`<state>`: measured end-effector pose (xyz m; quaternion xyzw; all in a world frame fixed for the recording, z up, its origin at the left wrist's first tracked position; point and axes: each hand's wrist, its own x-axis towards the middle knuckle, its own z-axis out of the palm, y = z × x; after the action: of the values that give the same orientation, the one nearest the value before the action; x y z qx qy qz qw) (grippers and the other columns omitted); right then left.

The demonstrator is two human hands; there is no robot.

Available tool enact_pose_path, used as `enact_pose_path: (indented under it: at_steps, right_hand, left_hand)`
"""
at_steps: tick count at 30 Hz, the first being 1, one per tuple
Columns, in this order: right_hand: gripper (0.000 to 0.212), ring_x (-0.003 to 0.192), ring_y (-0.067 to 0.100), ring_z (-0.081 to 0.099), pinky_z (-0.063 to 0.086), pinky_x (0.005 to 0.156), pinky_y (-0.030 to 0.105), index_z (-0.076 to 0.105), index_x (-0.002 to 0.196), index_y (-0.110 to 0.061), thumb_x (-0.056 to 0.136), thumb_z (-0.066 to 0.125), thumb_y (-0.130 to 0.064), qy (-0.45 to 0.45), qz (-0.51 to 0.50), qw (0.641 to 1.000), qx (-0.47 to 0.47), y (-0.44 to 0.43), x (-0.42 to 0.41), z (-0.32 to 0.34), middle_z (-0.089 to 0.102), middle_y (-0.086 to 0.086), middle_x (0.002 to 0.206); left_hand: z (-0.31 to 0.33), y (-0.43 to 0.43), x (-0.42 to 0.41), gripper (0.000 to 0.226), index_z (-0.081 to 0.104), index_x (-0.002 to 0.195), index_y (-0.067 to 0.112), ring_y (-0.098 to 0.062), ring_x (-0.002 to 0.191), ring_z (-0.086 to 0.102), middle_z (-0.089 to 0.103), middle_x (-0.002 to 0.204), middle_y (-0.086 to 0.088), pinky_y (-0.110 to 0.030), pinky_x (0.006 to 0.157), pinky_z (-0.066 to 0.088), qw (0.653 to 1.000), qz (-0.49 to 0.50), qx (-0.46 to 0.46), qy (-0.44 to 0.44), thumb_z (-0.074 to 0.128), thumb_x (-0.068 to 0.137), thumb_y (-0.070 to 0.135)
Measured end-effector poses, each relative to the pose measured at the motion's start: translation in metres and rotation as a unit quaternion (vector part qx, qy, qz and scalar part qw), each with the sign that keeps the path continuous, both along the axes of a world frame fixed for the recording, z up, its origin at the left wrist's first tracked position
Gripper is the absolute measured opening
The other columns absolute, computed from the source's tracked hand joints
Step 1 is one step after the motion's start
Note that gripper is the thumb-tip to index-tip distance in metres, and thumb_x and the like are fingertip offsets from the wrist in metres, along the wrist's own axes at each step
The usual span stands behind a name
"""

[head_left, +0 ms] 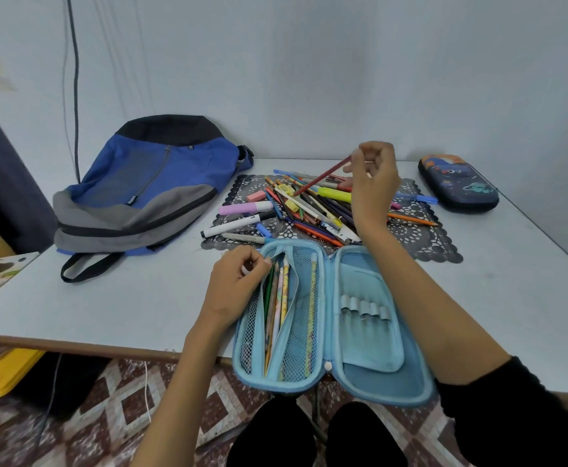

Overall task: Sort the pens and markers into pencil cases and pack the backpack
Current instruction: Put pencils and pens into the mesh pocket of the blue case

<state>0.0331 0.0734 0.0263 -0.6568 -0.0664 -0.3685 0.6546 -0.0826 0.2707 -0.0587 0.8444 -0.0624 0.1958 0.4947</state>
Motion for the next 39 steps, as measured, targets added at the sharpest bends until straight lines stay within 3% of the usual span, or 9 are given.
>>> enact_pose_path:
  at_steps: [3, 6, 10, 16, 20, 24, 29, 33, 39]
  right_hand:
    - [0.005, 0.059, 0.015, 0.059, 0.050, 0.047, 0.028, 0.057, 0.100, -0.012, 0.095, 0.055, -0.011, 0.004, 0.047, 0.997, 0.060, 0.005, -0.012, 0.008, 0.061, 0.000, 0.076]
    - [0.005, 0.052, 0.015, 0.055, 0.046, 0.044, 0.026, 0.059, 0.097, -0.008, 0.094, 0.056, -0.006, 0.074, 0.134, 0.986, 0.073, 0.009, -0.020, 0.008, 0.060, 0.005, 0.069]
    - [0.012, 0.053, 0.018, 0.060, 0.055, 0.050, 0.025, 0.061, 0.104, 0.001, 0.093, 0.058, -0.005, 0.222, 0.302, 0.927, -0.001, 0.011, -0.030, 0.001, 0.064, 0.012, 0.075]
    - [0.014, 0.048, 0.015, 0.063, 0.055, 0.050, 0.021, 0.061, 0.103, 0.004, 0.090, 0.062, 0.000, 0.316, 0.364, 0.873, -0.075, 0.013, -0.040, -0.012, 0.065, 0.012, 0.064]
    - [0.015, 0.060, 0.020, 0.070, 0.059, 0.059, 0.022, 0.062, 0.099, 0.004, 0.085, 0.066, 0.003, 0.378, 0.429, 0.811, -0.126, 0.012, -0.046, -0.015, 0.071, 0.016, 0.072]
    - [0.019, 0.071, 0.027, 0.072, 0.059, 0.062, 0.023, 0.062, 0.098, 0.009, 0.080, 0.068, 0.010, 0.390, 0.453, 0.784, -0.165, 0.012, -0.050, -0.018, 0.071, 0.021, 0.083]
    - [0.019, 0.057, 0.016, 0.067, 0.053, 0.050, 0.019, 0.066, 0.094, 0.006, 0.078, 0.076, 0.001, 0.339, 0.418, 0.790, -0.294, 0.017, -0.055, -0.018, 0.072, 0.011, 0.070]
    - [0.022, 0.056, 0.021, 0.063, 0.048, 0.045, 0.019, 0.068, 0.094, 0.003, 0.077, 0.079, -0.006, 0.303, 0.375, 0.787, -0.385, 0.026, -0.057, -0.020, 0.072, 0.019, 0.076]
    - [0.022, 0.048, 0.015, 0.055, 0.043, 0.042, 0.017, 0.067, 0.090, -0.001, 0.075, 0.081, -0.009, 0.299, 0.353, 0.780, -0.422, 0.029, -0.057, -0.021, 0.070, 0.021, 0.076]
  left_hand:
    - [0.000, 0.000, 0.000, 0.024, 0.059, 0.074, 0.016, -0.013, 0.069, 0.048, 0.060, 0.077, 0.000, -0.033, 0.064, 0.041, 1.000, 0.002, 0.001, 0.001, 0.055, 0.083, 0.038]
    - [0.000, 0.000, 0.000, 0.026, 0.059, 0.074, 0.017, -0.013, 0.069, 0.048, 0.060, 0.076, 0.001, -0.030, 0.062, 0.040, 1.000, 0.001, 0.001, -0.001, 0.054, 0.082, 0.041]
    - [-0.001, 0.000, 0.000, 0.029, 0.060, 0.074, 0.017, -0.013, 0.070, 0.048, 0.060, 0.076, 0.002, -0.030, 0.063, 0.040, 1.000, 0.003, 0.004, -0.002, 0.053, 0.081, 0.044]
    - [-0.001, -0.001, 0.001, 0.028, 0.059, 0.073, 0.016, -0.011, 0.068, 0.047, 0.059, 0.074, 0.002, -0.030, 0.062, 0.039, 1.000, 0.004, 0.004, -0.005, 0.053, 0.080, 0.043]
    - [-0.001, 0.000, 0.001, 0.031, 0.059, 0.073, 0.016, -0.013, 0.068, 0.048, 0.060, 0.074, 0.001, -0.034, 0.063, 0.040, 1.000, 0.009, 0.004, -0.010, 0.053, 0.079, 0.046]
    - [-0.001, 0.000, 0.002, 0.034, 0.060, 0.074, 0.016, -0.016, 0.072, 0.051, 0.060, 0.075, 0.001, -0.038, 0.066, 0.043, 1.000, 0.013, 0.011, -0.012, 0.052, 0.078, 0.049]
    - [-0.001, 0.000, 0.001, 0.033, 0.060, 0.073, 0.018, -0.017, 0.074, 0.051, 0.060, 0.074, 0.003, -0.038, 0.067, 0.041, 1.000, 0.017, 0.013, -0.015, 0.052, 0.078, 0.050]
    - [-0.001, 0.000, 0.003, 0.035, 0.060, 0.073, 0.017, -0.019, 0.074, 0.052, 0.060, 0.074, 0.001, -0.039, 0.067, 0.041, 1.000, 0.018, 0.017, -0.016, 0.052, 0.078, 0.051]
    - [-0.001, 0.000, 0.003, 0.036, 0.060, 0.073, 0.016, -0.018, 0.073, 0.051, 0.060, 0.074, 0.001, -0.039, 0.067, 0.041, 1.000, 0.015, 0.016, -0.015, 0.051, 0.078, 0.050]
